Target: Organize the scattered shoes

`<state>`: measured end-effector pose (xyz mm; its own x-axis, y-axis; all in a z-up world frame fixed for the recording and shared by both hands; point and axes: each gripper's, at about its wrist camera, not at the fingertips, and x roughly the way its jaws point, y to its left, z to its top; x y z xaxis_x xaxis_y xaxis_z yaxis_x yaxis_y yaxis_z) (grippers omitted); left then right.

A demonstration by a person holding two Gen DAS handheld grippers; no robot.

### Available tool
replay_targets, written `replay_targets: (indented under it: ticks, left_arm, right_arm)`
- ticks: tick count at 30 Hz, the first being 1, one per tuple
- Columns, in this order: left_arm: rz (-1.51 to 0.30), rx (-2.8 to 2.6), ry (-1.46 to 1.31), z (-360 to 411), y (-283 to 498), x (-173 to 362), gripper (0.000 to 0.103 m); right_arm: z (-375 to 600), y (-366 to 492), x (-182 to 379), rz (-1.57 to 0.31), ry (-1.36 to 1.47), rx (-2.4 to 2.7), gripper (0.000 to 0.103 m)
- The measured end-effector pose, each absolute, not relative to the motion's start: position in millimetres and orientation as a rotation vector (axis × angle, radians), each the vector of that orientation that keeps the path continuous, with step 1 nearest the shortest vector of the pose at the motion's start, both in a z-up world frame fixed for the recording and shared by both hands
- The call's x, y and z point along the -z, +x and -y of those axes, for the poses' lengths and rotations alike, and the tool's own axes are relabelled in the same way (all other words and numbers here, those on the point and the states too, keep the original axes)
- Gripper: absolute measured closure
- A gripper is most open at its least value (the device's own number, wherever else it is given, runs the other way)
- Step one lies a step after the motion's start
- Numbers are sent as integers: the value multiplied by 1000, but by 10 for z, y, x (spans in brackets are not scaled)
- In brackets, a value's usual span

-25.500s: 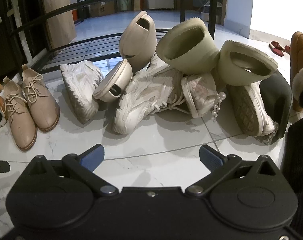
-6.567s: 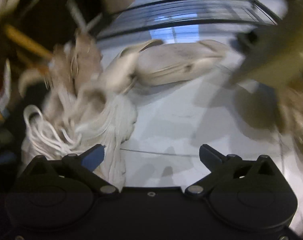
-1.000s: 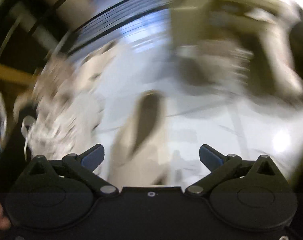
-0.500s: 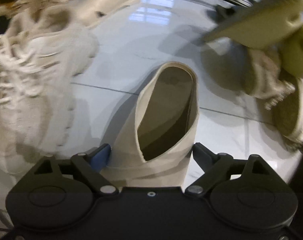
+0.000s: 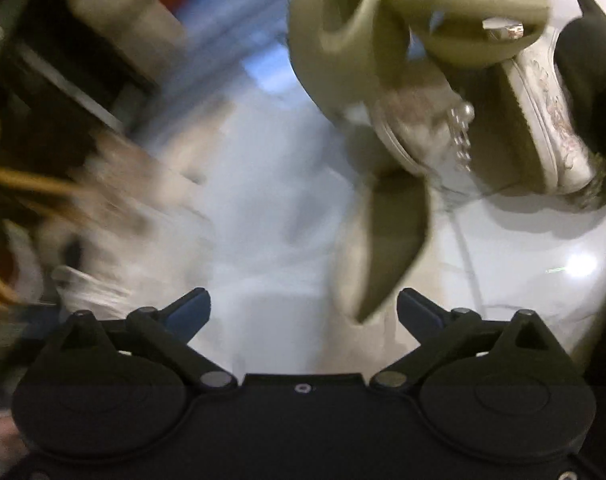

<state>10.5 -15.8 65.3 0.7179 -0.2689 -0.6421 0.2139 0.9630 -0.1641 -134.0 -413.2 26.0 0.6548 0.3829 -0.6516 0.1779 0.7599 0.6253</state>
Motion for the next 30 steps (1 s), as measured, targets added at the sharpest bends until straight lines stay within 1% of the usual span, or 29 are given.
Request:
replay_targets:
  ticks: [2,4,5,6,7,8,11,16,19,25,26,27,30]
  left_arm:
    - [-748,336,-37,298,383,-687,1]
    - [-774,404,6,438,662,-722,1]
    - [-785,434,25,496,784,-736,1]
    - [-805,437,9,495,864,-731,1]
    - [-908,447,-83,545,1240,-688,1]
    - [-956,433,-139,544,1431,-646,1]
    - [-1014,367,-111,623,1801,-472,1]
    - [-1109,263,-55,764,2407,-180,1]
    - [-1193,346,156,1025,2516,46,1]
    - [-1186,299,358,1277,2593,321,1]
    - [-1200,289,386,1303,2612,355,4]
    - [-1208,278,416,1326,2612,370,12]
    - [-1205,278,486,1366,2598,378,14]
  right_arm:
    - [4329,-1535,-258,-825,779,-175,0]
    - [4590,-1760,-110,-790,911,-156,0]
    - [4689,-1815,-32,-756,1020,-150,0]
    - [4790,-1869,48,-713,1129,-148,0]
    - [4906,-1926,131,-618,1240,-173,0]
    - [5011,-1976,207,-529,1338,-196,0]
    - [5107,-1965,320,-464,1431,-228,0]
    - [5171,-1801,399,-509,1485,-286,0]
    - [5201,-1765,453,-516,1516,-304,0]
    - [5200,-1659,549,-564,1540,-308,0]
    - [5193,-1641,551,-579,1538,-306,0]
    - [5192,-1636,553,-584,1538,-305,0]
    - [5189,-1618,567,-595,1542,-300,0]
